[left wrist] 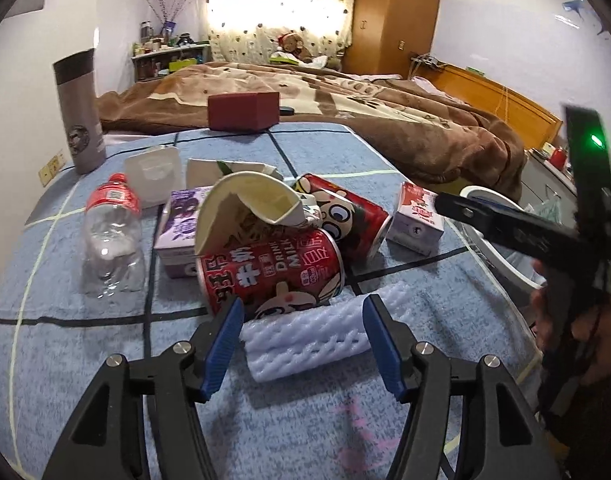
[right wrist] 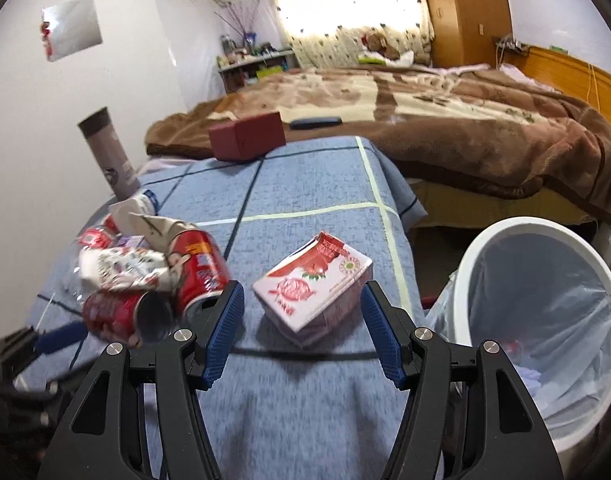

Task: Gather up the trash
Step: 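Grasp the second foam net with the left tool while the right tool grasps the pink carton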

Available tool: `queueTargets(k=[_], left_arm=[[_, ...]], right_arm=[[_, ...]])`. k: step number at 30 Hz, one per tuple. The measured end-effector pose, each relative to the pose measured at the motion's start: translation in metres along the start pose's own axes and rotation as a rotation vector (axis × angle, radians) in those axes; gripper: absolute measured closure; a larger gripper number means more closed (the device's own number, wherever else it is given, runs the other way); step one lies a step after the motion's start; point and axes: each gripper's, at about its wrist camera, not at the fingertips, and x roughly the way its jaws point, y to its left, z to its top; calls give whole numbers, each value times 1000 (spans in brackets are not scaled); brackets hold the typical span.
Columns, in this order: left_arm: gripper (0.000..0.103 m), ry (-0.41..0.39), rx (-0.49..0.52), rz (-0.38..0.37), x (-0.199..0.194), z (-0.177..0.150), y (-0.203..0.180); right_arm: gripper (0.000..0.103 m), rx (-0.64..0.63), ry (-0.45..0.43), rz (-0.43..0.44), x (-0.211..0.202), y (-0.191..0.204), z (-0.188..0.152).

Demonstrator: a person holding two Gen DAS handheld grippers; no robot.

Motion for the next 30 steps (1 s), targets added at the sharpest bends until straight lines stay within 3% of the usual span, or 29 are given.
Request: queueTargets(k=[8, 11, 20, 25, 30], left_arm=[[38, 65, 47, -44, 11, -6, -6], [38, 69, 71, -46, 3, -13, -11], [38, 92, 123, -152, -26, -27, -26], [36, 6, 215, -75, -36, -15, -31], [34, 47, 315, -45, -7, -6, -35]], right_arm=[[41, 33, 64, -45, 29, 7, 13], [41, 22, 73, -54, 30, 11, 13], [40, 24, 74, -107, 20, 6, 8], [40, 36, 88, -124, 26, 7, 14], [36, 66, 112, -157, 34, 3, 19]])
